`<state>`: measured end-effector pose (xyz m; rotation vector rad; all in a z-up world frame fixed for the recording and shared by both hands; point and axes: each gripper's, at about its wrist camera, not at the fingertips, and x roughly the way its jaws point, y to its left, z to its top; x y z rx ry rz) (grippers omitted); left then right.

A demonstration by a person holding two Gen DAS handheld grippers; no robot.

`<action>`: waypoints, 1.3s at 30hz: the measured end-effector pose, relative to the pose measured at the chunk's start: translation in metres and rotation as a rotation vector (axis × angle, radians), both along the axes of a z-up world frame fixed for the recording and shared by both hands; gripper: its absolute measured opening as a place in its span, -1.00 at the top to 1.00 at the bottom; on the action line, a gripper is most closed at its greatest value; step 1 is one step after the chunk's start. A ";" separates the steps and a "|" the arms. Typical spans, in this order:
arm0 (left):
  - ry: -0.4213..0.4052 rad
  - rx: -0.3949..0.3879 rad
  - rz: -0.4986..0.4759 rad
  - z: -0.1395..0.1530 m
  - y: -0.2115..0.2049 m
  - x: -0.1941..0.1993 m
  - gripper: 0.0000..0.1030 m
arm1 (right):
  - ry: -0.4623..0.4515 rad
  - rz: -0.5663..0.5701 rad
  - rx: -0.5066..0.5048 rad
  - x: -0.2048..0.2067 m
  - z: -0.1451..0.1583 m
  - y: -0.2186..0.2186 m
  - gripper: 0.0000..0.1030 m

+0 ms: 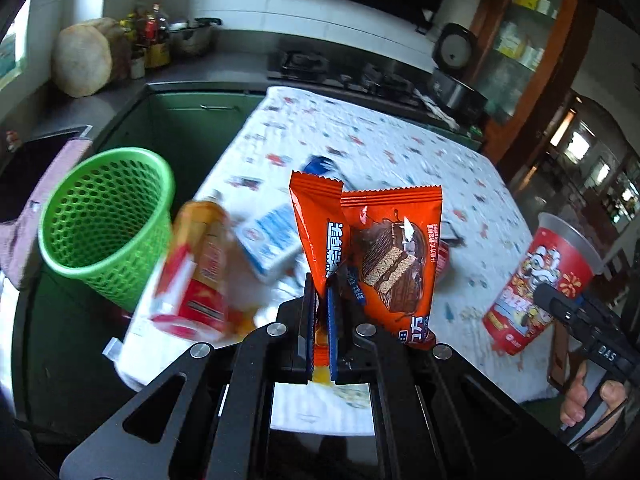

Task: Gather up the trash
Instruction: 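Carry both items to the green basket and release them inside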

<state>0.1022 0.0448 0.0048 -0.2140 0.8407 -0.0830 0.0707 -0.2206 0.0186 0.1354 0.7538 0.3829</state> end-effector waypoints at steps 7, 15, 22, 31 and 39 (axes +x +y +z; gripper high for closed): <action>0.048 0.108 0.262 -0.008 0.112 0.048 0.93 | 0.013 0.169 0.005 0.051 0.005 0.080 -0.41; 0.195 0.125 0.406 -0.058 0.202 0.092 0.91 | 0.049 0.307 0.009 0.104 0.004 0.173 -0.41; 0.251 0.112 0.445 -0.086 0.246 0.099 0.87 | 0.088 0.413 -0.007 0.143 -0.002 0.256 -0.41; 0.244 0.049 0.486 -0.103 0.285 0.091 -0.08 | 0.141 0.492 -0.055 0.179 -0.024 0.344 -0.41; 0.202 0.006 0.529 -0.096 0.303 0.072 -0.23 | 0.185 0.514 -0.123 0.209 -0.049 0.400 -0.42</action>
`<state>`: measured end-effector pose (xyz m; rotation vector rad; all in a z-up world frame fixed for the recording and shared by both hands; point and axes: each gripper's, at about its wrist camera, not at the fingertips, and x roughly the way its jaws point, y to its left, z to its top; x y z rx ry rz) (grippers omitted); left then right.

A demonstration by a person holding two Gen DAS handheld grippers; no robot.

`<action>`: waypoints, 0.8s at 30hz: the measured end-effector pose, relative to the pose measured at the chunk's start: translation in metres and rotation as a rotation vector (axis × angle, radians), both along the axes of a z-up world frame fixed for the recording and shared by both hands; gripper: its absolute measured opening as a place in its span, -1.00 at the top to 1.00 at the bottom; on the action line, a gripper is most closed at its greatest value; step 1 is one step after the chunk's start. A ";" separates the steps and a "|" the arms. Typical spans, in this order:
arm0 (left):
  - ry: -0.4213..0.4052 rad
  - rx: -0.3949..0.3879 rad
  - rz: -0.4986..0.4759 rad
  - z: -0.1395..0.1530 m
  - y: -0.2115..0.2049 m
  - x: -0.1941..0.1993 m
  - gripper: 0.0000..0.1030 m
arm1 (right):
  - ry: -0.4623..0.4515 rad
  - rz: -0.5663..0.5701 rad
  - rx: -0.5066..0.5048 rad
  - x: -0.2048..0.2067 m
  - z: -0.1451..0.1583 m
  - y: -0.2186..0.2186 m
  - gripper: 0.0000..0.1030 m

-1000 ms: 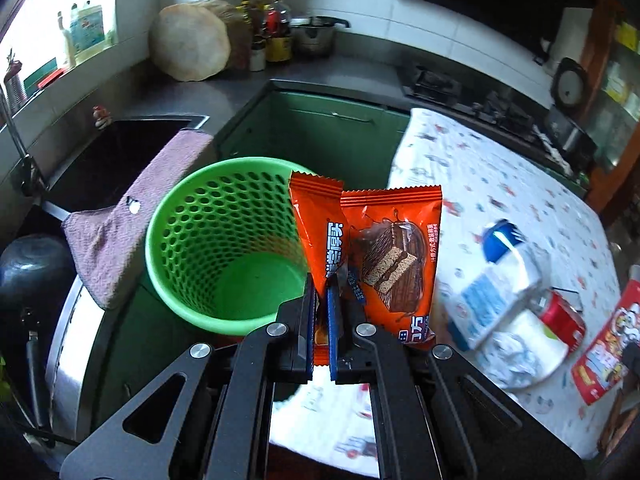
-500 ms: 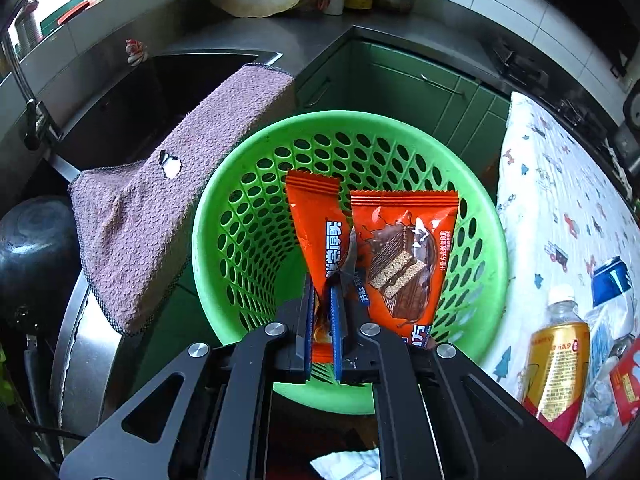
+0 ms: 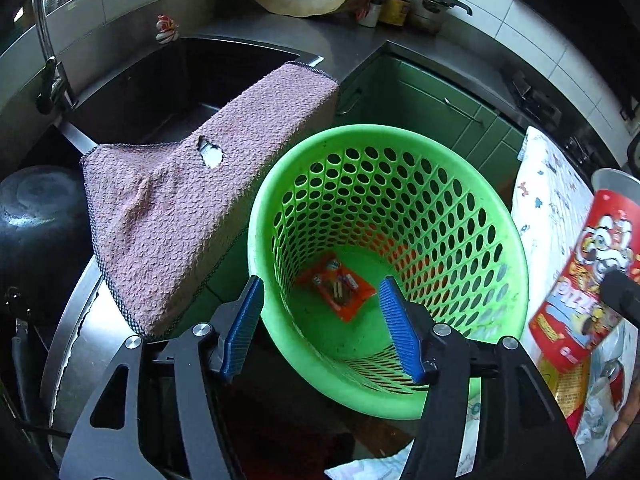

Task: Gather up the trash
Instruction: 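Carry both items to the green basket and release them inside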

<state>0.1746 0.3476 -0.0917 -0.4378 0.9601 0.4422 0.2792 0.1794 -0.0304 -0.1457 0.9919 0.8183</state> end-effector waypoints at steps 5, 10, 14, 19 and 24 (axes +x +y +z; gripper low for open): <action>-0.021 0.007 0.017 0.008 0.001 -0.013 -0.32 | 0.052 0.008 -0.040 0.016 -0.019 0.025 -0.43; -0.019 0.010 0.039 0.012 0.002 -0.027 -0.35 | 0.058 0.028 -0.047 0.018 -0.024 0.035 -0.70; -0.023 0.007 0.048 0.014 0.001 -0.035 -0.37 | 0.016 0.052 -0.045 0.008 -0.016 0.028 -0.70; -0.033 0.011 0.026 0.019 -0.011 -0.038 -0.37 | -0.004 0.065 -0.010 -0.008 0.003 -0.003 -0.70; -0.032 0.024 -0.012 0.024 -0.033 -0.036 -0.37 | -0.029 0.080 0.030 -0.033 0.022 -0.051 -0.74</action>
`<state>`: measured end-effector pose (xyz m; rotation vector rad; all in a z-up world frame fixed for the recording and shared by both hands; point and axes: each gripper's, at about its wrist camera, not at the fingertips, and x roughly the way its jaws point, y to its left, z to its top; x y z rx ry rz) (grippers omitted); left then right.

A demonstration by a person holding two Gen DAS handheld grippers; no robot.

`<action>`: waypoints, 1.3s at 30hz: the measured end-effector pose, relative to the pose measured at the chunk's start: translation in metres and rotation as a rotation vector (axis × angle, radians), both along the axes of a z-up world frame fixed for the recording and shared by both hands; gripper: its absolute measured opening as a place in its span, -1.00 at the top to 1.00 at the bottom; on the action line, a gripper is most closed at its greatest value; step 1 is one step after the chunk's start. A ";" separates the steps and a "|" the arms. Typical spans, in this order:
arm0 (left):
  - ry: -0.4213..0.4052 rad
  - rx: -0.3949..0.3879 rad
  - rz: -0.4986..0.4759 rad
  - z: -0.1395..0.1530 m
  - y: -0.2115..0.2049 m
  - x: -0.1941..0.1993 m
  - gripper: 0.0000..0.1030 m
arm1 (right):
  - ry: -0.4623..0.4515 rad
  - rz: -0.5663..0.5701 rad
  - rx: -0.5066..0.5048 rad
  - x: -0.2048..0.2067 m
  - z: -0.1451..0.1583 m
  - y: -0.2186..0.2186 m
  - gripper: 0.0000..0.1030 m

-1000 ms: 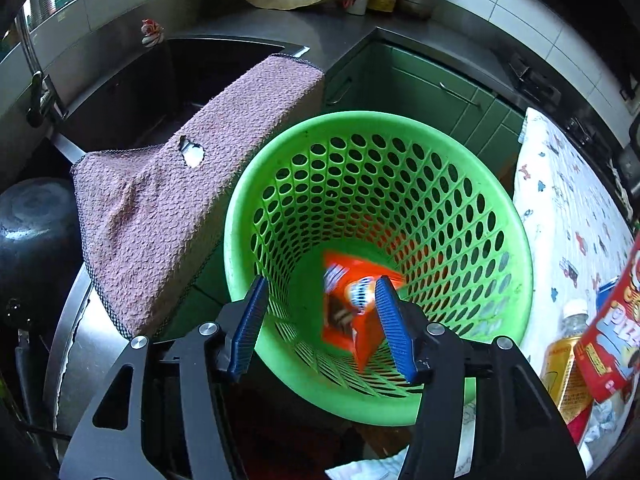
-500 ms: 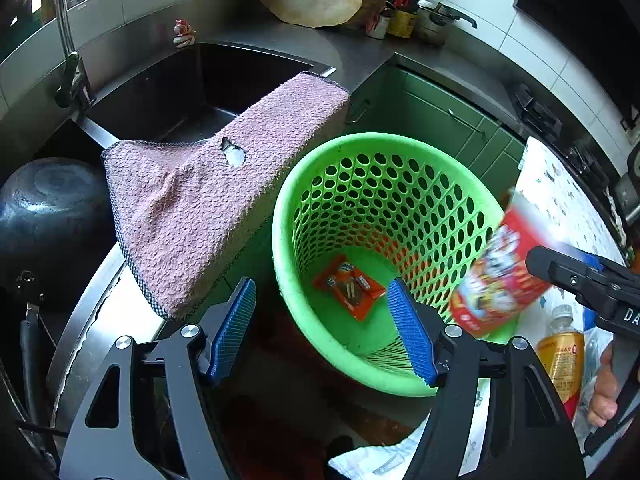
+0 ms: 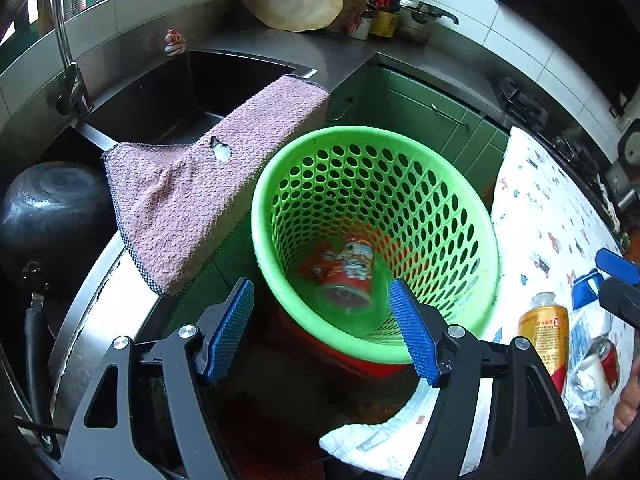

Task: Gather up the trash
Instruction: 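Carry both items to the green basket and release them inside, then move the left gripper to the yellow-red drink bottle and grasp it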

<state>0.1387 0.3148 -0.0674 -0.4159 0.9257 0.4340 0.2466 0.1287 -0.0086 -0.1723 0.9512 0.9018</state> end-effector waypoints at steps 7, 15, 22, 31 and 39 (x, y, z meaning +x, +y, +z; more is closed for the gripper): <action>-0.017 0.005 -0.054 0.008 -0.037 -0.004 -0.37 | -0.059 0.011 -0.032 -0.047 0.002 -0.067 -0.78; -0.034 0.013 -0.147 0.015 -0.089 -0.009 -0.37 | -0.052 -0.031 -0.075 -0.099 -0.018 -0.138 -0.78; -0.049 -0.005 -0.225 0.018 -0.128 -0.016 -0.37 | -0.083 -0.080 -0.124 -0.138 -0.035 -0.176 -0.78; -0.049 -0.007 -0.335 0.023 -0.161 -0.005 -0.37 | -0.045 -0.167 -0.084 -0.129 -0.041 -0.197 -0.68; -0.010 -0.044 -0.396 0.007 -0.175 0.018 -0.37 | 0.021 -0.242 -0.055 -0.096 -0.051 -0.197 -0.51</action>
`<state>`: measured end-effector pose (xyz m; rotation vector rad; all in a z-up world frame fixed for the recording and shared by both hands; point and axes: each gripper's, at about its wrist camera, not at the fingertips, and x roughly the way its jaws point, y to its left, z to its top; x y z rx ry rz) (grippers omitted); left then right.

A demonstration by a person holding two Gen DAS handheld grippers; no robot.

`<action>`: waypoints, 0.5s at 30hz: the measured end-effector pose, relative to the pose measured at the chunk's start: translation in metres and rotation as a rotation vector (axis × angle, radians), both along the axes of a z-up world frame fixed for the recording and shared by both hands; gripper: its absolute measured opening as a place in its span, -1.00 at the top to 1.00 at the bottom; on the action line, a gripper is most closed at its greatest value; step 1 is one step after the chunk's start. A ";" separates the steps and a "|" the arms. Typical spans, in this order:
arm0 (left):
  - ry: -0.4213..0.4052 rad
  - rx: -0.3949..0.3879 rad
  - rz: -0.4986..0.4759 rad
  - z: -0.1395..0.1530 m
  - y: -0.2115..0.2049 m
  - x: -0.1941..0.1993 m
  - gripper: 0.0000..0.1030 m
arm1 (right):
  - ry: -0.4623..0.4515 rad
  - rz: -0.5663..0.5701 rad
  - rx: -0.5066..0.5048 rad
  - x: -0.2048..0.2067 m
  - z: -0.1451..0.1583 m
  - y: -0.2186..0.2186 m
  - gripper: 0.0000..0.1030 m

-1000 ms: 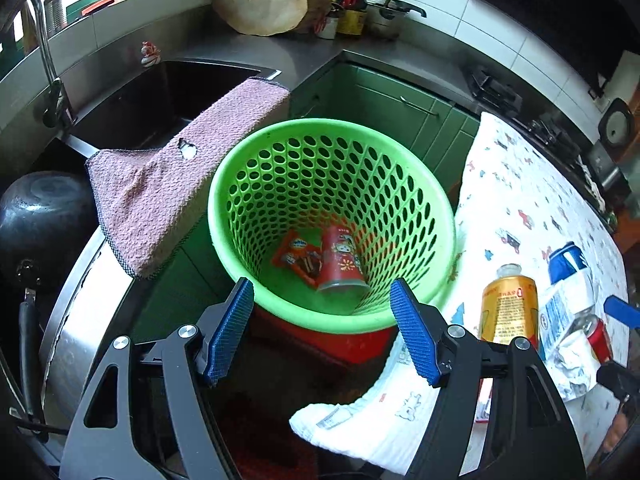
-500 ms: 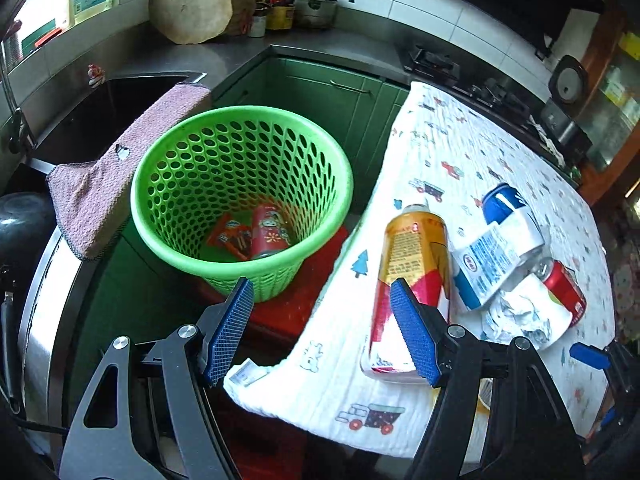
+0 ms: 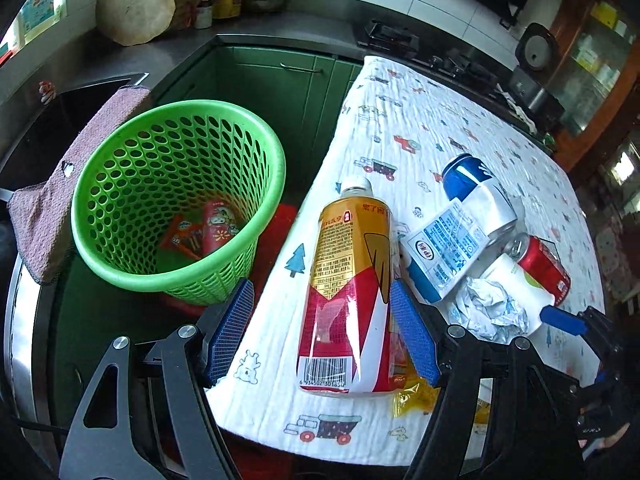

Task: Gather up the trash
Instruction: 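Move the left gripper to the yellow-red drink bottle and grasp it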

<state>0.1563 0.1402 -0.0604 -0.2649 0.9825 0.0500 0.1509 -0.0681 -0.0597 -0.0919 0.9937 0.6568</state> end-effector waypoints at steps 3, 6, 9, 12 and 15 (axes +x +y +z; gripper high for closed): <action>0.015 0.001 -0.031 -0.005 -0.007 0.007 -0.37 | 0.002 -0.001 -0.003 0.008 -0.003 0.002 -0.47; 0.033 0.000 -0.052 -0.011 -0.012 0.016 -0.37 | 0.005 0.003 -0.007 0.014 -0.006 0.005 -0.46; 0.050 -0.001 -0.071 -0.017 -0.015 0.023 -0.37 | -0.004 0.020 -0.025 0.019 -0.010 0.011 -0.38; 0.066 0.001 -0.082 -0.021 -0.018 0.029 -0.37 | -0.015 0.029 -0.047 0.023 -0.014 0.015 -0.30; 0.081 0.006 -0.083 -0.026 -0.019 0.035 -0.37 | -0.004 0.029 -0.048 0.027 -0.019 0.018 -0.19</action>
